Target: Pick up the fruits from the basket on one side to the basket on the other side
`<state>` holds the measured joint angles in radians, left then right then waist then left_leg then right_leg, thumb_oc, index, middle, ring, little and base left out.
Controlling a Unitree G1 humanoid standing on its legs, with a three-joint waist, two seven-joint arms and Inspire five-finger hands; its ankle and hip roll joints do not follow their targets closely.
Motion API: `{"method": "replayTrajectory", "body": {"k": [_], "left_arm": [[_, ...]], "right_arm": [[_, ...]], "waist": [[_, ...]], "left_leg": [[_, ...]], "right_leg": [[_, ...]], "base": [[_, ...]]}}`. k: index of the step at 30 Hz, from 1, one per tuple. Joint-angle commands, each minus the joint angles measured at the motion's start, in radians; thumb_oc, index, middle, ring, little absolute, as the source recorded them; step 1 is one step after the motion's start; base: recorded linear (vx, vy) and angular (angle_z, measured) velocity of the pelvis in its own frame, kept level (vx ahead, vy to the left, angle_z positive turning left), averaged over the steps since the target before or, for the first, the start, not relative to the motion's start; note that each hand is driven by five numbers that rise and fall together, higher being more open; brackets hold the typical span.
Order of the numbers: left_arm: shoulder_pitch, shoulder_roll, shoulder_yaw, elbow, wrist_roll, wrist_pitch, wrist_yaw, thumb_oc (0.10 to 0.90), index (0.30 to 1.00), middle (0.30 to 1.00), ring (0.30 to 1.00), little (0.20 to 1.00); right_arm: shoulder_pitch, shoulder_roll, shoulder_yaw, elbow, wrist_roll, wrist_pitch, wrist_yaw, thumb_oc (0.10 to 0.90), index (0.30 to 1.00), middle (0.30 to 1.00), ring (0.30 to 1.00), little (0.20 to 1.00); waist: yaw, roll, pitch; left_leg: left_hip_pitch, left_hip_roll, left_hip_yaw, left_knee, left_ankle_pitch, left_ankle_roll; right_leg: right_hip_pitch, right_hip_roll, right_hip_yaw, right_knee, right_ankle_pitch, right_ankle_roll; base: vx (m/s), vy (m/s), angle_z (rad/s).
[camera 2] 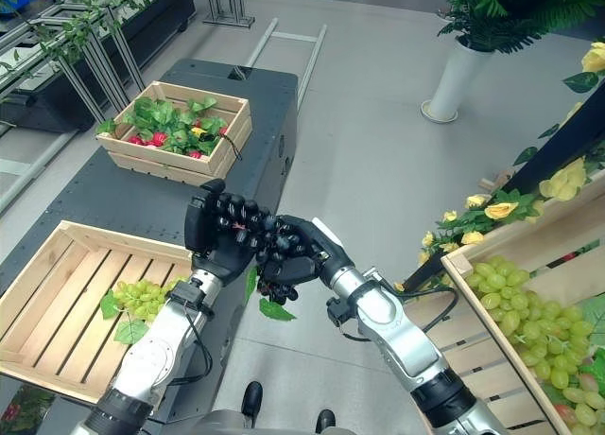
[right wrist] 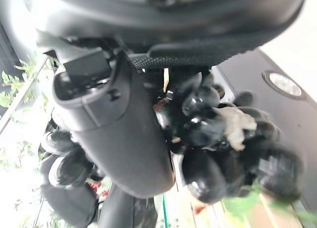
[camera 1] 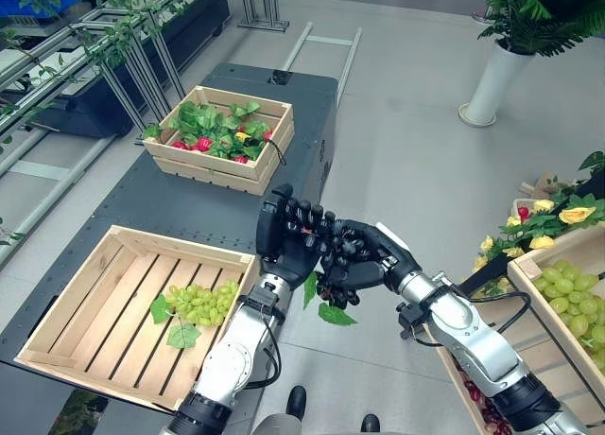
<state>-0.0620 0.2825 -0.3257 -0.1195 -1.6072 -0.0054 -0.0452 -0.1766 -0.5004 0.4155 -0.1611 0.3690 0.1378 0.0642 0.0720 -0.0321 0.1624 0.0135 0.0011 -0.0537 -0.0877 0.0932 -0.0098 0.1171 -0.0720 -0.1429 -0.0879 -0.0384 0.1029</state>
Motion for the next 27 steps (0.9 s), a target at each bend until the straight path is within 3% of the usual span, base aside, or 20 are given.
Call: {"method": "replayTrajectory", "body": {"k": [1, 10, 16, 17, 18, 19, 24, 25, 27], "left_arm": [[-0.061, -0.039, -0.029, -0.091, -0.011, 0.0, -0.154, 0.4, 0.3, 0.3, 0.3, 0.3], [-0.076, -0.031, -0.03, -0.113, 0.024, -0.025, -0.166, 0.4, 0.3, 0.3, 0.3, 0.3], [-0.083, -0.018, -0.015, -0.128, 0.128, -0.071, -0.145, 0.4, 0.3, 0.3, 0.3, 0.3], [-0.083, -0.016, -0.012, -0.13, 0.141, -0.077, -0.137, 0.43, 0.345, 0.345, 0.345, 0.345], [-0.086, -0.01, 0.005, -0.132, 0.158, -0.083, -0.129, 0.762, 0.844, 0.844, 0.844, 0.844], [-0.086, -0.01, 0.008, -0.133, 0.154, -0.081, -0.129, 0.8, 0.9, 0.9, 0.9, 0.9], [-0.087, -0.002, 0.047, -0.135, 0.191, -0.115, -0.099, 0.8, 0.9, 0.9, 0.9, 0.9], [-0.086, 0.007, 0.06, -0.137, 0.27, -0.163, -0.086, 0.8, 0.9, 0.9, 0.9, 0.9], [-0.083, 0.013, 0.072, -0.136, 0.279, -0.184, -0.082, 0.8, 0.9, 0.9, 0.9, 0.9]], "right_arm": [[-0.014, 0.048, 0.009, -0.067, 0.037, -0.116, 0.004, 0.4, 0.3, 0.3, 0.3, 0.3], [-0.014, 0.035, 0.002, -0.055, -0.041, -0.119, -0.033, 0.4, 0.3, 0.3, 0.3, 0.3], [-0.01, 0.026, -0.027, -0.059, -0.041, -0.128, -0.067, 0.4, 0.3, 0.3, 0.3, 0.3], [-0.009, 0.026, -0.03, -0.06, -0.04, -0.128, -0.071, 0.4, 0.3, 0.3, 0.3, 0.3], [-0.006, 0.026, -0.043, -0.059, -0.041, -0.136, -0.083, 0.4, 0.3, 0.3, 0.3, 0.3], [-0.005, 0.026, -0.045, -0.06, -0.039, -0.137, -0.084, 0.4, 0.3, 0.3, 0.3, 0.3], [0.012, 0.028, -0.08, -0.066, -0.023, -0.155, -0.094, 0.4, 0.3, 0.3, 0.3, 0.3], [0.026, 0.028, -0.092, -0.071, -0.015, -0.167, -0.083, 0.4, 0.3, 0.3, 0.3, 0.3], [0.04, 0.029, -0.101, -0.074, -0.014, -0.176, -0.08, 0.4, 0.3, 0.3, 0.3, 0.3]], "waist": [[-0.001, -0.016, -0.169], [-0.006, -0.015, -0.174], [-0.011, -0.016, -0.175], [-0.012, -0.016, -0.175], [-0.014, -0.016, -0.175], [-0.014, -0.016, -0.176], [-0.023, -0.013, -0.175], [-0.028, -0.011, -0.173], [-0.03, -0.01, -0.172]], "left_leg": [[-0.005, -0.048, 0.011, 0.0, -0.067, 0.046], [-0.004, -0.047, 0.014, 0.0, -0.068, 0.048], [-0.002, -0.047, 0.014, 0.0, -0.071, 0.048], [-0.001, -0.047, 0.014, 0.0, -0.071, 0.048], [0.0, -0.047, 0.016, 0.0, -0.072, 0.05], [0.0, -0.047, 0.016, 0.0, -0.072, 0.049], [0.001, -0.046, 0.022, 0.0, -0.072, 0.05], [0.002, -0.047, 0.022, 0.0, -0.072, 0.051], [0.002, -0.047, 0.023, 0.0, -0.071, 0.051]], "right_leg": [[-0.086, 0.008, 0.003, 0.001, 0.102, -0.018], [-0.087, 0.009, 0.009, 0.001, 0.103, -0.019], [-0.087, 0.013, 0.019, 0.001, 0.103, -0.02], [-0.087, 0.013, 0.02, 0.001, 0.104, -0.02], [-0.087, 0.014, 0.025, 0.001, 0.104, -0.02], [-0.087, 0.015, 0.026, 0.001, 0.105, -0.02], [-0.091, 0.019, 0.044, 0.001, 0.109, -0.022], [-0.093, 0.02, 0.053, 0.001, 0.111, -0.021], [-0.095, 0.021, 0.06, 0.001, 0.113, -0.021]], "base": [[0.0, 0.0, 0.0], [0.0, 0.0, 0.0], [0.0, 0.0, 0.0], [-0.02, 0.022, -0.03], [-0.02, 0.021, -0.04], [-0.02, 0.026, -0.08], [-0.02, 0.034, -0.15], [-0.02, 0.028, -0.18], [-0.03, 0.026, -0.1]]}}
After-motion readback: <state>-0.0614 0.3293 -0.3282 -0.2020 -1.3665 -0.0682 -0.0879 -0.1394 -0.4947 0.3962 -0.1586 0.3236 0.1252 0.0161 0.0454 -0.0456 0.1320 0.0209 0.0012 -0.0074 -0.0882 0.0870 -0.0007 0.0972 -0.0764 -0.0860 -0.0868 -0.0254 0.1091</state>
